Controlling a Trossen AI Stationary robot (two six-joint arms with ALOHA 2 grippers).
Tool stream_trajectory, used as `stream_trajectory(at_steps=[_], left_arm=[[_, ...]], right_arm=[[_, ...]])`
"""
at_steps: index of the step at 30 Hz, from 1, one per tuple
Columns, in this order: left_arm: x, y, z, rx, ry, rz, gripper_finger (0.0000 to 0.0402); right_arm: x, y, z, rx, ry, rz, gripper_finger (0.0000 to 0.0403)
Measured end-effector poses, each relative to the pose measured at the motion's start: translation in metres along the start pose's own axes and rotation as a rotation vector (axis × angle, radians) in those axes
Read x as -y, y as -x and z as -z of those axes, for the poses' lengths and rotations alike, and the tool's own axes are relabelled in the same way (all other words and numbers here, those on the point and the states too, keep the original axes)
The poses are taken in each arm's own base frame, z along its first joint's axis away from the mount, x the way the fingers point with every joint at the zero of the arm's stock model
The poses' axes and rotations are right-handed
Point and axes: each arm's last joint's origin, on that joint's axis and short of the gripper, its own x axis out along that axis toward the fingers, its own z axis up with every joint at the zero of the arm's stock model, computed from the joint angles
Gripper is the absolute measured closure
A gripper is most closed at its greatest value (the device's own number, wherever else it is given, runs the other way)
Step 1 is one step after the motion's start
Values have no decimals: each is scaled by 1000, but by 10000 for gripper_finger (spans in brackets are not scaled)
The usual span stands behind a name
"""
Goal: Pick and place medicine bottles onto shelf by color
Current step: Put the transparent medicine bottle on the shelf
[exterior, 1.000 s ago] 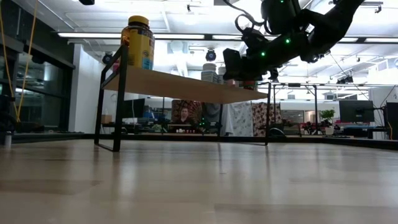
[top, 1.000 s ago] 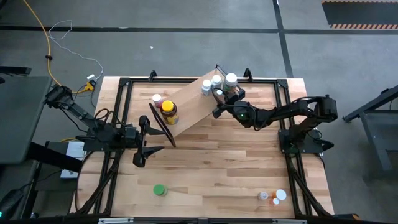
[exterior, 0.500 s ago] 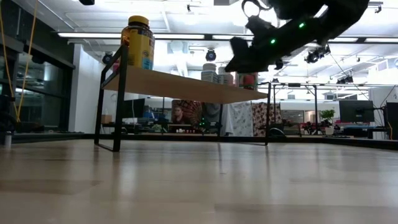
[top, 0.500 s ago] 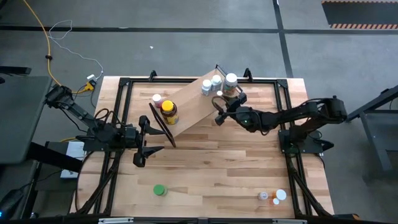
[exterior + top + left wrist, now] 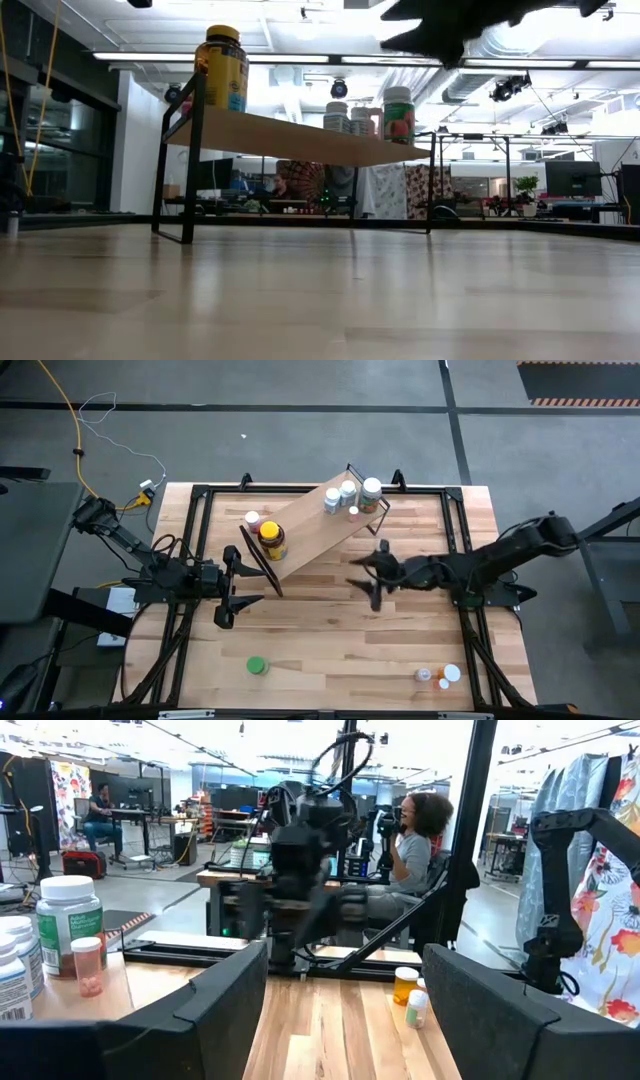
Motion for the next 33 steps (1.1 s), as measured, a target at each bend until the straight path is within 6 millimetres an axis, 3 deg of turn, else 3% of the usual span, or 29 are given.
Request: stream_trajectory(at_steps=[4,7,33], left_arm=[[0,0,0,0,-33,0,145],[0,0,0,0,-53,1,145],[0,0,0,0,-53,4,145]], right_arm=[[-15,8,0,-17,8,-188,171],[-22,11,1,-24,15,-235,171],[-27,13,1,-16,42,-254,171]])
